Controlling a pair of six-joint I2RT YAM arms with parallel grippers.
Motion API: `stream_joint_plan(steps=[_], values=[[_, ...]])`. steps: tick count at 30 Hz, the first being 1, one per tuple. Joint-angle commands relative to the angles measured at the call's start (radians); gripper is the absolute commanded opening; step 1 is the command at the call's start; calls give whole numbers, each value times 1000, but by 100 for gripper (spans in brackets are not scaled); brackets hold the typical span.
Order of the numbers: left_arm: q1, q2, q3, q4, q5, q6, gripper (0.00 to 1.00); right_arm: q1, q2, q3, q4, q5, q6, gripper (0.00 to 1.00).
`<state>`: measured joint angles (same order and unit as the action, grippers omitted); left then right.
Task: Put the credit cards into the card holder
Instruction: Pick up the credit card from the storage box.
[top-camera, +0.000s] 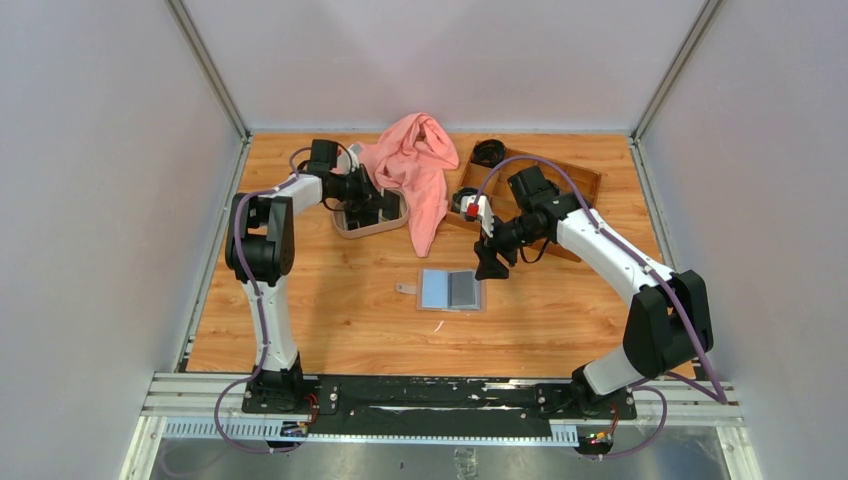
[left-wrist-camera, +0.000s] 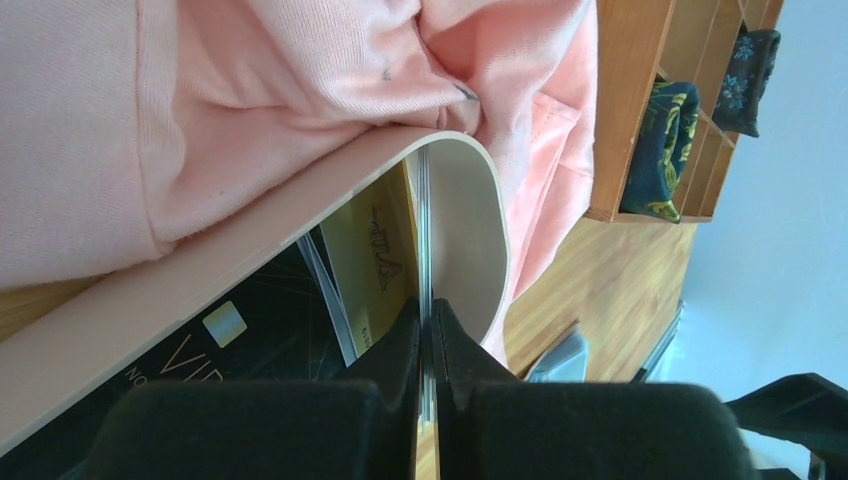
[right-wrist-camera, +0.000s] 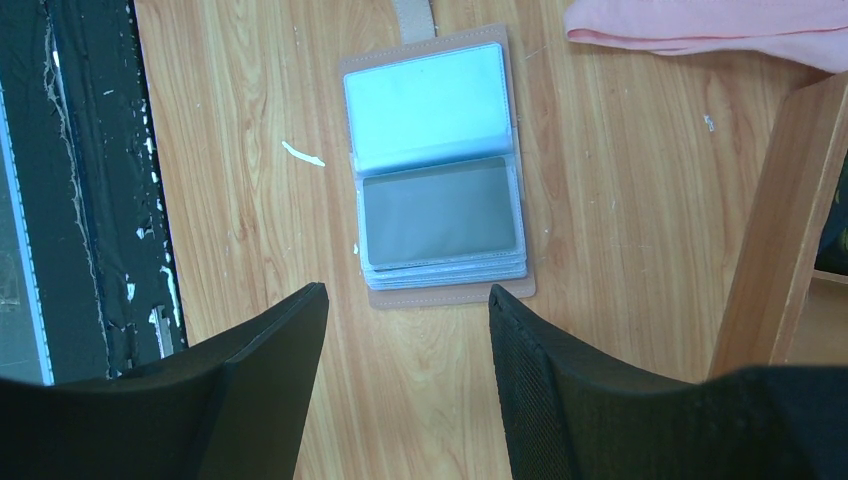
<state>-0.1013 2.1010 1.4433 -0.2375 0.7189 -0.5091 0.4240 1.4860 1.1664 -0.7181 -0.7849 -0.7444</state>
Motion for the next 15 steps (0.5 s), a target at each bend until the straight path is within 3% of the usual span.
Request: stream_joint_plan(steps=[1,15], values=[[3,-3,3,-14,13,9,0,-8,12,-16,-19,4,-15,64],[14,14,13,-37,24,24,17,-9,13,-16,-20,4,-15,64]])
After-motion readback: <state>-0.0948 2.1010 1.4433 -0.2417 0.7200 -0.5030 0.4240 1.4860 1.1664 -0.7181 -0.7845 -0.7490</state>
